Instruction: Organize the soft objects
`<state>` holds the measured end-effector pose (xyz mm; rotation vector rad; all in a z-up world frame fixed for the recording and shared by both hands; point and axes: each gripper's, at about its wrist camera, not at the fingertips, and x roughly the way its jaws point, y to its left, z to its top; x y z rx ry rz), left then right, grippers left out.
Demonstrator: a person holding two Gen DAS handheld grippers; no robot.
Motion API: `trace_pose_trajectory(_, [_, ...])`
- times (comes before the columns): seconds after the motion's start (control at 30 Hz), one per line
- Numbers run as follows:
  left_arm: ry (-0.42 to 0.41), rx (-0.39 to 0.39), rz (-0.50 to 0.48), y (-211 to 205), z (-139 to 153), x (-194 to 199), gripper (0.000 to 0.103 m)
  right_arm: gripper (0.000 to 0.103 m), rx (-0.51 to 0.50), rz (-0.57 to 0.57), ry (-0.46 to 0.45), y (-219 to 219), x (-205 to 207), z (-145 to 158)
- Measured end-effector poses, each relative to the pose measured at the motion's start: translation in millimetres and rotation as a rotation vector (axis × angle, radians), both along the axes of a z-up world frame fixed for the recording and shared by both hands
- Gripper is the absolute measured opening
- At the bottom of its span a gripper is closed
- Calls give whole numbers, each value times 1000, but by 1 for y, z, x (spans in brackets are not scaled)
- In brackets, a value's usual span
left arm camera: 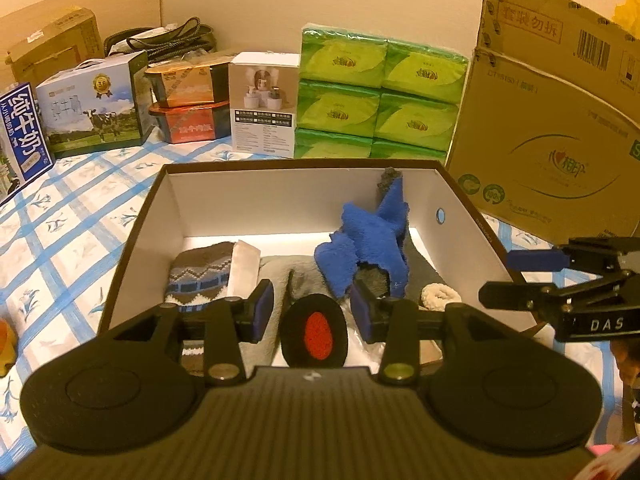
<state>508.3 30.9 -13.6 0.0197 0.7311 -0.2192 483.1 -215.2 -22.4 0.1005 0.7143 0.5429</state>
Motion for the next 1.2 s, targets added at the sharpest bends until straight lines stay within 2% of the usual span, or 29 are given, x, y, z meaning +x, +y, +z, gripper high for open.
trace_pose_trajectory(0.33, [-27, 20, 16, 6, 17, -28, 40, 63, 4, -2, 15, 4, -12, 11])
trace_pose_trajectory(0.53, [-43, 17, 26, 10, 34, -54, 40, 70, 17, -23, 11, 3, -30, 28])
trace_pose_trajectory(0.83, [-65, 28, 48, 10, 57, -103, 50, 76, 23, -73, -5, 4, -77, 56])
trace_pose_trajectory(0.97, [-90, 35, 68, 11, 69, -127, 61, 77, -10, -101, -18, 8, -98, 66])
trace_pose_trajectory(1.2, [-129, 52, 105, 10, 87, -169, 72, 78, -47, -151, -51, 17, -134, 80])
